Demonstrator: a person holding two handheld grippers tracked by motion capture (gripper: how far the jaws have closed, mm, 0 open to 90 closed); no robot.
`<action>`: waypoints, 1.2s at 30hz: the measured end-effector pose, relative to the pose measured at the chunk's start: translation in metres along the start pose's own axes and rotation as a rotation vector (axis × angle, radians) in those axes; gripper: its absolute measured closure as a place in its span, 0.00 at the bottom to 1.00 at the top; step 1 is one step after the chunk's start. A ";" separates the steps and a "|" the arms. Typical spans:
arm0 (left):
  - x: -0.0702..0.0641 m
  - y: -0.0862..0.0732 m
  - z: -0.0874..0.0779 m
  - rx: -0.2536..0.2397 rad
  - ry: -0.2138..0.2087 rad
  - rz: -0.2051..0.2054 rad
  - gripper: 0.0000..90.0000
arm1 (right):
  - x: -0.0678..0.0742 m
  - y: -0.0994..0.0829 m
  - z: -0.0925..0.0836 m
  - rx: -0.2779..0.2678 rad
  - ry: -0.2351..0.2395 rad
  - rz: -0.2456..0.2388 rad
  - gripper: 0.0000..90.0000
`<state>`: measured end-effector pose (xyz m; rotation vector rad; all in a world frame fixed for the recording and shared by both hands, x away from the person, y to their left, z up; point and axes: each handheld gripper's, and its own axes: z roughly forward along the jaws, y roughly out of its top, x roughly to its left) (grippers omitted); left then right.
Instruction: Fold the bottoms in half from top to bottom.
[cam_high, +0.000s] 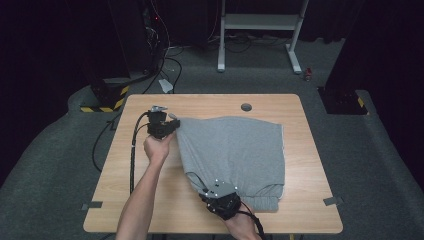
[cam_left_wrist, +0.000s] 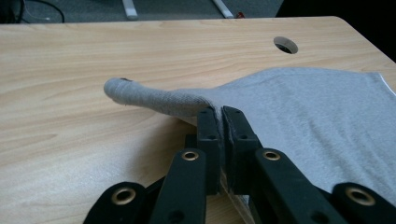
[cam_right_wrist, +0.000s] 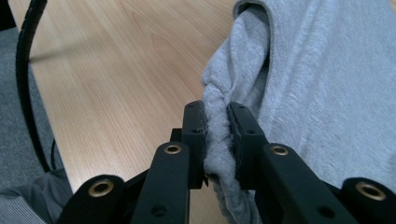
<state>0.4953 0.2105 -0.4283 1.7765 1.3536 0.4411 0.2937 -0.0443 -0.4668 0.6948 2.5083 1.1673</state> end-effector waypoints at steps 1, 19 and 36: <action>0.000 0.002 -0.002 -0.001 -0.004 0.007 0.96 | 0.000 0.001 0.000 -0.001 0.003 0.000 0.87; 0.015 0.013 -0.027 0.013 -0.024 0.032 0.96 | 0.006 0.018 -0.002 -0.005 0.055 -0.017 0.87; 0.037 0.029 -0.085 -0.044 -0.007 -0.009 0.96 | 0.014 0.055 -0.012 -0.099 0.131 -0.033 0.87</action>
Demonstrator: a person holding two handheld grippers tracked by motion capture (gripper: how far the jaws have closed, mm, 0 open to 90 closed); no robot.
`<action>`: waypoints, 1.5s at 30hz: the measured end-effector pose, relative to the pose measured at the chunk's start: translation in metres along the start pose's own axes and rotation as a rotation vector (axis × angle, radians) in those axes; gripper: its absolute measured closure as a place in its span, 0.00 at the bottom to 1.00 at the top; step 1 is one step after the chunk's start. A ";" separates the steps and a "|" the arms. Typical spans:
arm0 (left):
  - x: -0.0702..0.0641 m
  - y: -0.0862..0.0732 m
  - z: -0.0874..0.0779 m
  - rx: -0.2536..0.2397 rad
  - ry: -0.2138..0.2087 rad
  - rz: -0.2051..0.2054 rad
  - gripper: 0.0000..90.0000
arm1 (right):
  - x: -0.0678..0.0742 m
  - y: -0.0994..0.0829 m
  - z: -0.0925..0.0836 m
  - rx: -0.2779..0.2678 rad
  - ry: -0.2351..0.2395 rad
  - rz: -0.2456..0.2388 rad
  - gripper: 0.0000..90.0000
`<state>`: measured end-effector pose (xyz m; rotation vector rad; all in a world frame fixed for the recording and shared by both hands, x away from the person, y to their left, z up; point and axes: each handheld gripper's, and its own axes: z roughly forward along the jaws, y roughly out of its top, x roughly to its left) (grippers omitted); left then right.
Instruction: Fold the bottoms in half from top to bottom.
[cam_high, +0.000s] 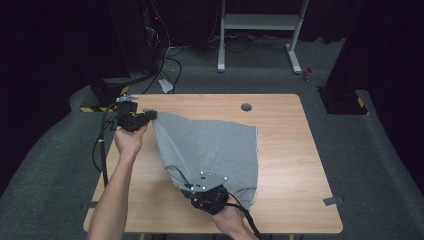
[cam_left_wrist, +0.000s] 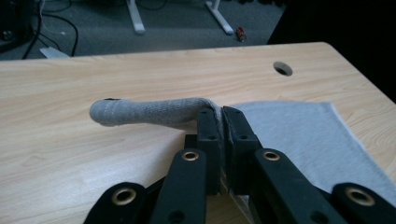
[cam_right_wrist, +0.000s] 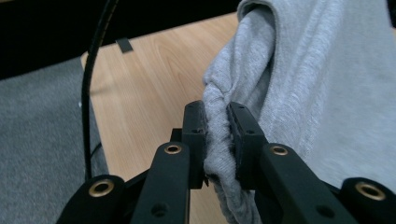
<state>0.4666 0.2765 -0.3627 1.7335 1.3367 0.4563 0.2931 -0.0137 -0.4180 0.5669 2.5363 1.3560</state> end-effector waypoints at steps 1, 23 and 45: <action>-0.002 0.001 -0.002 -0.006 -0.007 0.005 0.96 | 0.000 -0.001 -0.003 -0.012 0.001 0.004 0.87; -0.097 0.028 0.055 -0.018 -0.102 0.181 0.95 | -0.020 -0.057 -0.044 -0.099 -0.093 0.150 0.87; -0.154 0.005 0.123 -0.006 -0.149 0.229 0.95 | -0.031 -0.110 -0.063 -0.061 -0.238 0.209 0.86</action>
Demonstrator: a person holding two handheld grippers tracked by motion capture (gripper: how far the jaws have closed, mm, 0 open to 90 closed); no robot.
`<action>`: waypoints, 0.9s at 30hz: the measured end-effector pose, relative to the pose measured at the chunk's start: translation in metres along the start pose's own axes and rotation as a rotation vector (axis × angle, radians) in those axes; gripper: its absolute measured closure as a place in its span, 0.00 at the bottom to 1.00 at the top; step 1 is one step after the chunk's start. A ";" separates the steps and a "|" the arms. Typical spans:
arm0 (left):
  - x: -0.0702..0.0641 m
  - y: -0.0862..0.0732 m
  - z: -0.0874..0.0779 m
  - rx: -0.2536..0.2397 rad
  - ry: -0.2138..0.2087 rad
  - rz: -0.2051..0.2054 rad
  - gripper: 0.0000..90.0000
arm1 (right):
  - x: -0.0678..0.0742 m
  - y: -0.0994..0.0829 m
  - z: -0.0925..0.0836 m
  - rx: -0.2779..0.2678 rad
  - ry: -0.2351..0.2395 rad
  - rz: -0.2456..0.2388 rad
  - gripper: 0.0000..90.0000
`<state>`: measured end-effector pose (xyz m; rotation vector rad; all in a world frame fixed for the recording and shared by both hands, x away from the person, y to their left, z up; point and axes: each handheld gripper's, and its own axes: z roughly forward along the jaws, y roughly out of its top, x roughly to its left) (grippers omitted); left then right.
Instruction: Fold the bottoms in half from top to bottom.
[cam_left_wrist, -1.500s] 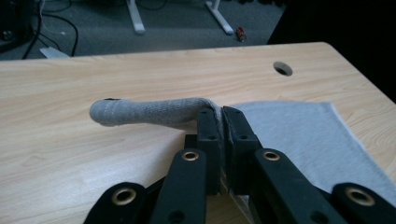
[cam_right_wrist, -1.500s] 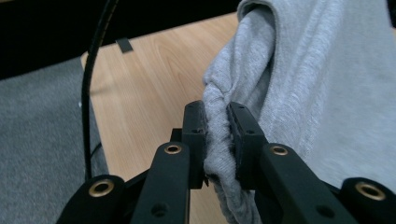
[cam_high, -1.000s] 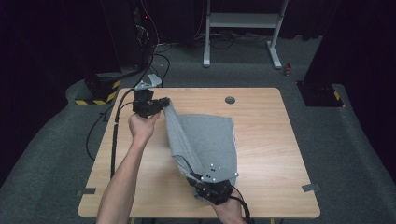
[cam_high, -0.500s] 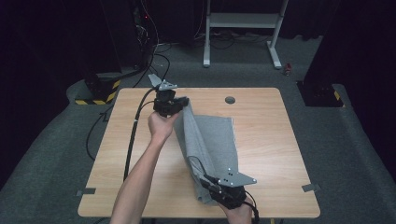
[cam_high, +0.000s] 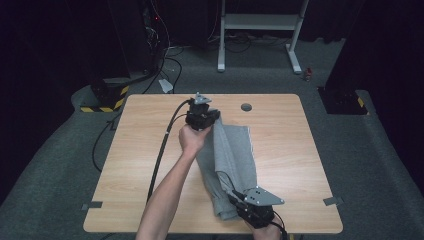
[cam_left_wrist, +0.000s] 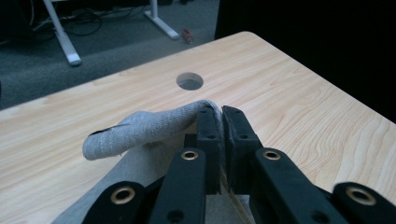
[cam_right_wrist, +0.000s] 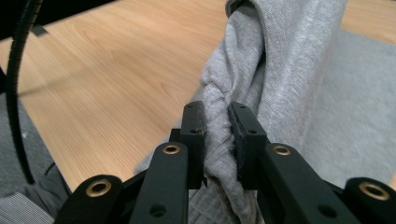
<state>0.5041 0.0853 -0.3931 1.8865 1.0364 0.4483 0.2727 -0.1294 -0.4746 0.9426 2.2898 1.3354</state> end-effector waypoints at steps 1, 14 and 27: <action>-0.002 -0.003 0.004 0.003 -0.003 -0.004 0.95 | -0.001 -0.003 0.000 0.007 -0.007 0.001 0.86; -0.012 -0.036 0.049 0.065 -0.011 -0.012 0.94 | -0.014 -0.029 0.001 0.083 -0.067 0.038 0.83; -0.016 -0.062 0.054 0.130 -0.011 -0.021 0.65 | -0.016 -0.025 0.002 0.079 -0.024 0.043 0.58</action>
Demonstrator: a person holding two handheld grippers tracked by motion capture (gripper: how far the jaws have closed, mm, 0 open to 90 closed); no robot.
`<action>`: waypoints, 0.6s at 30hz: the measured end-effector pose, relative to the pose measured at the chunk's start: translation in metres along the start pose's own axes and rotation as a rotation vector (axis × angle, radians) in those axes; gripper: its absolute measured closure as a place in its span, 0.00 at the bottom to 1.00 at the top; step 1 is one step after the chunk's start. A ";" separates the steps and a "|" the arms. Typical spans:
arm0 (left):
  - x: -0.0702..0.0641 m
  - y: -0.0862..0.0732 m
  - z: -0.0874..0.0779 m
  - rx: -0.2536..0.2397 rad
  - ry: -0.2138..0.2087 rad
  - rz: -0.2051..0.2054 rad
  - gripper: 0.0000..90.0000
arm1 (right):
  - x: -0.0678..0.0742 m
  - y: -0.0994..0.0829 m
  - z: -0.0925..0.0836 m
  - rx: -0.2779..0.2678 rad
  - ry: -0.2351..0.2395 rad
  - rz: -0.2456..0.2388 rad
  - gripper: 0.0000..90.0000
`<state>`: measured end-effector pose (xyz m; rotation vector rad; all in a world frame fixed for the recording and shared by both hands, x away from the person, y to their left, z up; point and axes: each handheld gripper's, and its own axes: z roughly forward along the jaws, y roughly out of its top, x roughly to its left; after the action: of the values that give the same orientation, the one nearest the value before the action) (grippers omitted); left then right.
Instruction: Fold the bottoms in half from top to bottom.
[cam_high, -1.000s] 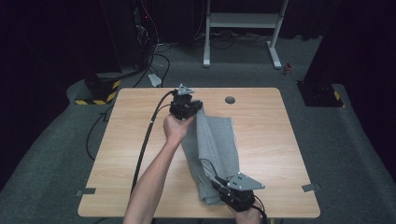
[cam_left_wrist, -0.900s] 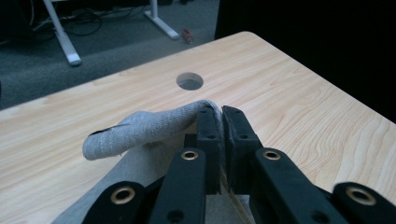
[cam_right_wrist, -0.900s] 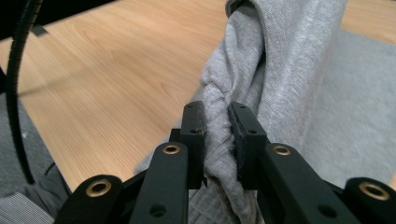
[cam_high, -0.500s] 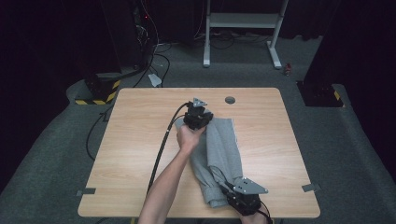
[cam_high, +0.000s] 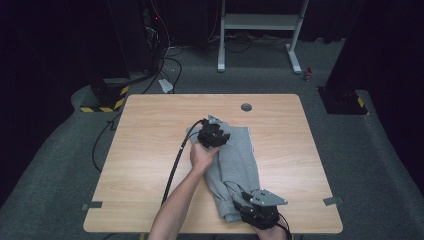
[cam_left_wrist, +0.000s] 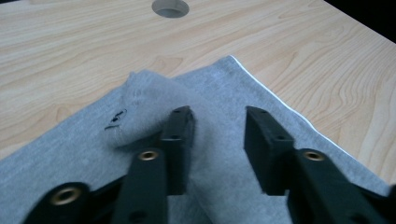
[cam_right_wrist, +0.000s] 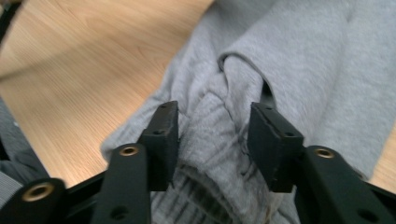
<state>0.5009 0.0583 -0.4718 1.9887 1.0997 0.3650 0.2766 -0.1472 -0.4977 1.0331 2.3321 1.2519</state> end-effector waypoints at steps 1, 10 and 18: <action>0.000 0.000 -0.001 0.002 0.002 -0.004 0.60 | -0.001 0.001 -0.001 -0.013 0.012 0.000 0.56; -0.011 -0.011 -0.023 -0.011 -0.022 -0.001 0.48 | -0.009 0.015 -0.009 -0.049 0.070 0.012 0.47; -0.025 -0.042 -0.053 -0.006 -0.038 0.018 0.44 | -0.025 0.017 -0.017 -0.085 0.054 0.040 0.53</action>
<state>0.4317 0.0772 -0.4679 1.9928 1.0564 0.3377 0.2922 -0.1693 -0.4760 1.0355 2.2869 1.3977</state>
